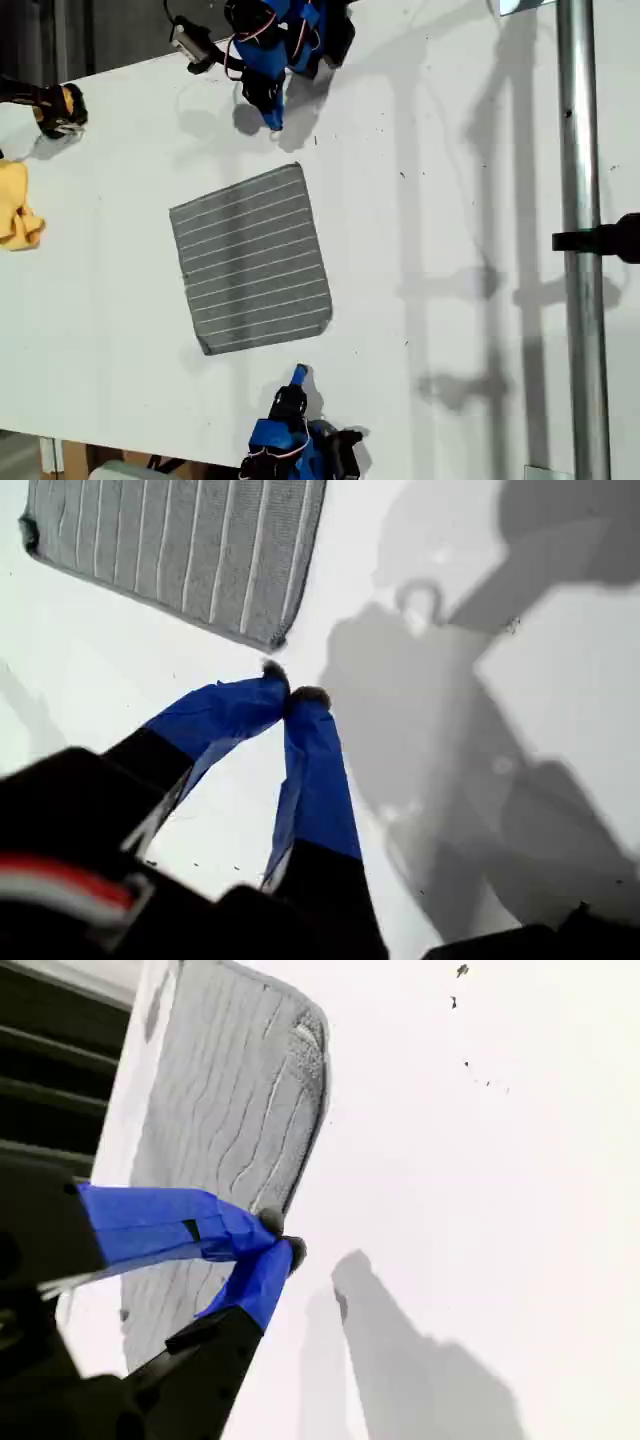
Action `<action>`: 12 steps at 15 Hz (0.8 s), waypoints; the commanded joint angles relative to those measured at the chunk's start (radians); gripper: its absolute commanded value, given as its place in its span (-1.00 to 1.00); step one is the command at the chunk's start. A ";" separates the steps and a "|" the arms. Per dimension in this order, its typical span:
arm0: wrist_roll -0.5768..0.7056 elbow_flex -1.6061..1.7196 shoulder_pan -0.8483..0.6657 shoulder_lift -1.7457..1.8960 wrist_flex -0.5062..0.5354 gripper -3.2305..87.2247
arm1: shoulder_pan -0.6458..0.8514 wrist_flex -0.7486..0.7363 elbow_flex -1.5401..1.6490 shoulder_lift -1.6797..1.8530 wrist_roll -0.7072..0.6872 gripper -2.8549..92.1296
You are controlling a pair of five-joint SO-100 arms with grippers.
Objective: Grasp corners of a towel and fold twice.
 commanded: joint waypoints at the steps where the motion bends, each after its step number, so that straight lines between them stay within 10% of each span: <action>1: -0.356 -0.002 -0.103 0.005 -0.012 -0.96 | -0.146 -0.064 -0.069 0.002 0.015 -0.94; 12: -0.354 -0.002 -0.109 0.005 -0.014 -0.96 | -0.219 0.000 -0.480 -0.364 -0.071 -0.94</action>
